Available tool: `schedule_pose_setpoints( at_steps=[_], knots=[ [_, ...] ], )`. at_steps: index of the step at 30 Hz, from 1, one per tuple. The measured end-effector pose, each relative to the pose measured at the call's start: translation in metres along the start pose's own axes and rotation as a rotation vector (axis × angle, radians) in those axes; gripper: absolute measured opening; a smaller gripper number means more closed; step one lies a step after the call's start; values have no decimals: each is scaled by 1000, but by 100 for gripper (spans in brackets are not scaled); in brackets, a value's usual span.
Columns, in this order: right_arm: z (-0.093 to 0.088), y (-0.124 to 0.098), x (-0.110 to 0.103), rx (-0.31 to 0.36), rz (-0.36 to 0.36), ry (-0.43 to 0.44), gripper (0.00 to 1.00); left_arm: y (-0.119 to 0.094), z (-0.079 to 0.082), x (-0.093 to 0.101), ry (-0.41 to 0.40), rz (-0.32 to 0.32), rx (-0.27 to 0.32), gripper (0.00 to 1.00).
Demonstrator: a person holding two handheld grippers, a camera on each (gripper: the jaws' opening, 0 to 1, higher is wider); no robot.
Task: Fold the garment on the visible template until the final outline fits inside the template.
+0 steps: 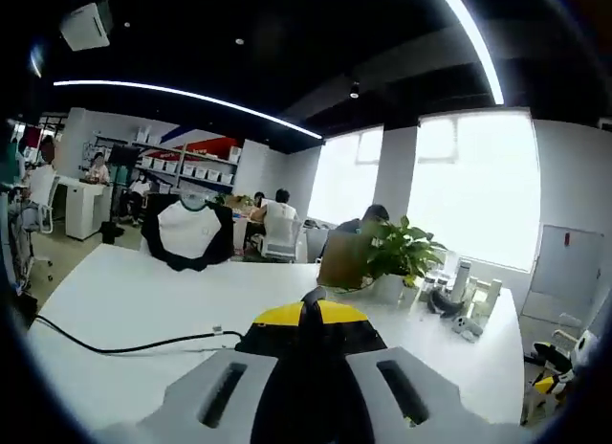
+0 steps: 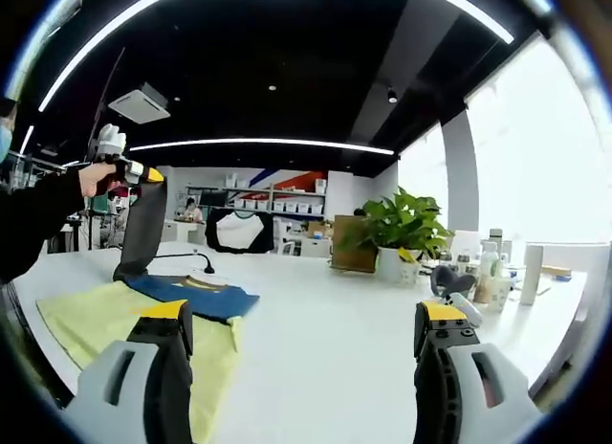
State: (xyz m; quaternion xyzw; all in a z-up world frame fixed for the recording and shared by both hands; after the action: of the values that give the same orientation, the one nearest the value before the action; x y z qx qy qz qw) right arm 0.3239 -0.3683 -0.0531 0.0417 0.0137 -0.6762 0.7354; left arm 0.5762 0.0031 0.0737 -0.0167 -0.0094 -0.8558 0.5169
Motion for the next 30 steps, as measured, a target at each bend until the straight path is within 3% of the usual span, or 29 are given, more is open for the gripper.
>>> schedule_pose_setpoints(
  at_steps=[9,13,19,30],
  knots=[
    [-3,-1,3,-7,-11,7,99,26,-44,33,10,-71,-47,3],
    [-8,2,3,-19,-12,13,99,38,-66,43,68,-85,-94,3],
    [-8,2,-1,-23,-4,14,99,56,-94,55,19,-106,-139,3],
    [-2,-2,3,-17,-21,9,99,81,-166,93,36,-161,-272,3]
  ],
)
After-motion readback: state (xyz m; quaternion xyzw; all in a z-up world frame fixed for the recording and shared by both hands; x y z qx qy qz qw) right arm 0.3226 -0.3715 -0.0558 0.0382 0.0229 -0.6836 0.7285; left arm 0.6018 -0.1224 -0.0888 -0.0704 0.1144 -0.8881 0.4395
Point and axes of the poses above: the point that each gripper's makers call its tool centre point, and the gripper's own axes: y roughly forward along the fingers, x roughly to its right, z roughly out of its top, the point moved 1 cm from there along -y, roughly backward along the fingers, and after that the axes turned 10 degrees about y, right-handed, at the moved point
